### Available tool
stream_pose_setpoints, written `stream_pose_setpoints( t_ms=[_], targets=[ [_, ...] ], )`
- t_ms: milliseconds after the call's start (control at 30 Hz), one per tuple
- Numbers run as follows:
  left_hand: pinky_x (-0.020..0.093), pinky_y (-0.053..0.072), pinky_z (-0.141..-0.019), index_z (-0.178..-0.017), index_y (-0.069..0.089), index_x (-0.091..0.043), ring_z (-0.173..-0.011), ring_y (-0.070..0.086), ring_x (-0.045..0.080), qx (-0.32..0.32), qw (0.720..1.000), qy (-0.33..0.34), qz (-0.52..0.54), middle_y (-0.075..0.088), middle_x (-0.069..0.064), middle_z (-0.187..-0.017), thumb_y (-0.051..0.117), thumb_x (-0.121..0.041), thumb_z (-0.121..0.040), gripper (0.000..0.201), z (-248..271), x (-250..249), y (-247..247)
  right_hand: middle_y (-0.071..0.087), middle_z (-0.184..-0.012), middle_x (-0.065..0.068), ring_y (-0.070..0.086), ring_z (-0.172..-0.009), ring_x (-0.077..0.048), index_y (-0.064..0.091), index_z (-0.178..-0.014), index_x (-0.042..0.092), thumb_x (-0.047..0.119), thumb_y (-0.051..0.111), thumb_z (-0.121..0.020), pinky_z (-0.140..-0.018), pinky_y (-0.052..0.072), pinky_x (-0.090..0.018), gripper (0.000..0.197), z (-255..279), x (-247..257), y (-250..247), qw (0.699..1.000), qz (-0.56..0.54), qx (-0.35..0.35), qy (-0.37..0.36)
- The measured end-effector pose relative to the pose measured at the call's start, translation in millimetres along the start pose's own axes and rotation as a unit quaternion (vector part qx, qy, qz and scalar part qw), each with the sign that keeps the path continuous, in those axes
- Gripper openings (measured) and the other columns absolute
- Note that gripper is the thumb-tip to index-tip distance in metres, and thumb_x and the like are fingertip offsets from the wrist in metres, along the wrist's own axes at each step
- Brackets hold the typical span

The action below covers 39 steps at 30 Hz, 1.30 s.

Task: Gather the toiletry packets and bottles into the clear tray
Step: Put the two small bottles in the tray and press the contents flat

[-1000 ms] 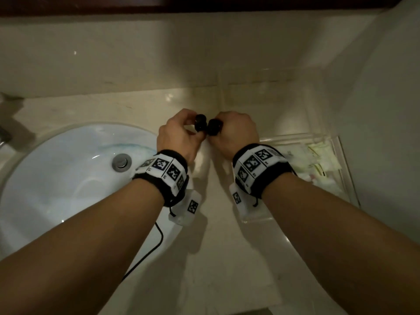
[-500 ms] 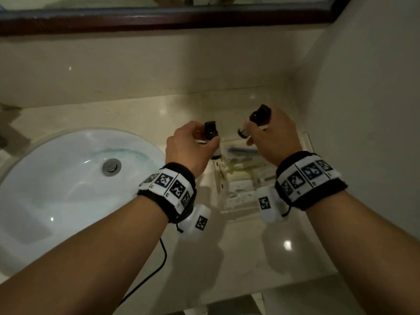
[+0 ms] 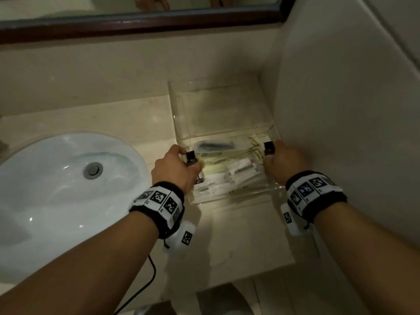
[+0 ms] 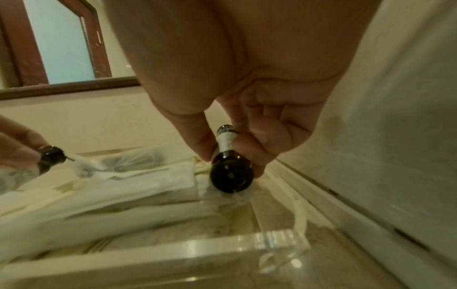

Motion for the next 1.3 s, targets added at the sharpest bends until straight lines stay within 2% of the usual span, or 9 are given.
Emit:
stream_pose_setpoints(
  t_ms=[133, 267, 333, 467, 667, 867, 1000, 1067, 1300],
  targets=[
    [0.034, 0.052, -0.078, -0.117, 0.058, -0.029, -0.097, 0.066, 0.026, -0.013, 0.998, 0.024, -0.057, 0.073, 0.0, -0.099, 0.072, -0.053, -0.081, 0.045, 0, -8, 3, 0.063, -0.107, -0.02, 0.061, -0.092, -0.036, 0.053, -0.113, 0.002, 0.023, 0.053, -0.091, -0.069, 0.044, -0.033, 0.031, -3, 4, 1, 0.999, 0.017, -0.023, -0.019],
    [0.033, 0.051, -0.078, -0.121, 0.06, -0.025, -0.098, 0.066, 0.025, -0.024, 0.994, 0.029, -0.099, 0.072, 0.001, -0.105, 0.072, -0.048, -0.085, 0.044, -1, -5, 6, 0.061, -0.108, -0.019, 0.061, -0.091, -0.037, 0.045, -0.117, 0.007, 0.023, 0.061, -0.088, -0.069, 0.046, -0.036, 0.036, -2, 2, -1, 0.998, -0.04, -0.042, -0.004],
    [0.032, 0.048, -0.075, -0.121, 0.06, -0.025, -0.099, 0.066, 0.024, -0.026, 0.994, 0.03, -0.104, 0.072, 0.001, -0.106, 0.072, -0.048, -0.086, 0.043, -2, -2, 5, 0.062, -0.107, -0.019, 0.06, -0.088, -0.036, 0.046, -0.116, 0.009, 0.022, 0.063, -0.088, -0.068, 0.047, -0.035, 0.036, 0, 1, 0, 0.997, -0.057, -0.046, -0.017],
    [0.034, 0.051, -0.077, -0.118, 0.059, -0.026, -0.097, 0.065, 0.025, -0.03, 0.995, 0.033, -0.09, 0.071, 0.001, -0.105, 0.073, -0.046, -0.086, 0.04, -2, -2, 6, 0.064, -0.105, -0.017, 0.053, -0.08, -0.027, 0.054, -0.114, 0.009, 0.021, 0.063, -0.09, -0.066, 0.041, -0.03, 0.028, -1, 1, 3, 0.996, -0.077, -0.045, -0.029],
    [0.041, 0.054, -0.085, -0.12, 0.057, -0.024, -0.1, 0.065, 0.028, -0.034, 0.998, 0.025, -0.056, 0.07, 0.004, -0.107, 0.073, -0.045, -0.087, 0.042, -1, -1, 7, 0.063, -0.107, -0.017, 0.058, -0.094, -0.033, 0.057, -0.113, 0.007, 0.023, 0.065, -0.09, -0.068, 0.04, -0.03, 0.029, -6, 1, 8, 0.994, -0.084, -0.053, -0.039],
    [0.041, 0.055, -0.081, -0.119, 0.053, -0.024, -0.091, 0.064, 0.027, -0.021, 0.999, 0.005, -0.036, 0.068, -0.001, -0.088, 0.069, -0.046, -0.09, 0.04, 3, 3, 3, 0.064, -0.112, -0.017, 0.061, -0.099, -0.034, 0.057, -0.121, 0.014, 0.035, 0.065, -0.089, -0.079, 0.048, -0.035, 0.04, -4, -6, 6, 0.988, -0.137, -0.064, 0.003],
    [0.039, 0.053, -0.084, -0.118, 0.052, -0.023, -0.098, 0.064, 0.03, -0.01, 0.998, -0.012, -0.061, 0.071, 0.004, -0.101, 0.061, -0.049, -0.093, 0.036, 4, 10, 2, 0.061, -0.12, -0.017, 0.057, -0.108, -0.035, 0.05, -0.129, 0.014, 0.039, 0.057, -0.093, -0.078, 0.041, -0.032, 0.043, 4, -12, 3, 0.985, -0.147, -0.083, 0.026],
    [0.037, 0.052, -0.083, -0.114, 0.054, -0.024, -0.098, 0.064, 0.031, 0.001, 0.997, -0.024, -0.07, 0.071, 0.006, -0.105, 0.058, -0.05, -0.094, 0.034, 3, 15, 2, 0.06, -0.122, -0.017, 0.057, -0.11, -0.034, 0.05, -0.128, 0.013, 0.039, 0.055, -0.095, -0.076, 0.037, -0.03, 0.042, 7, -16, 4, 0.984, -0.149, -0.087, 0.037],
    [0.037, 0.053, -0.084, -0.105, 0.069, -0.02, -0.093, 0.065, 0.032, 0.04, 0.993, -0.028, -0.103, 0.072, 0.01, -0.099, 0.054, -0.038, -0.096, 0.025, 5, 18, 2, 0.061, -0.118, -0.016, 0.058, -0.106, -0.034, 0.056, -0.121, 0.01, 0.038, 0.053, -0.095, -0.083, 0.047, -0.038, 0.039, 13, -28, 8, 0.987, -0.118, -0.088, 0.063]
  ],
)
Point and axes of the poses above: each hand's wrist, its own z-axis away from the middle knuckle, its own y-axis out of the palm, x = y × z, the point moved 5 cm from there along -z, towards the middle knuckle
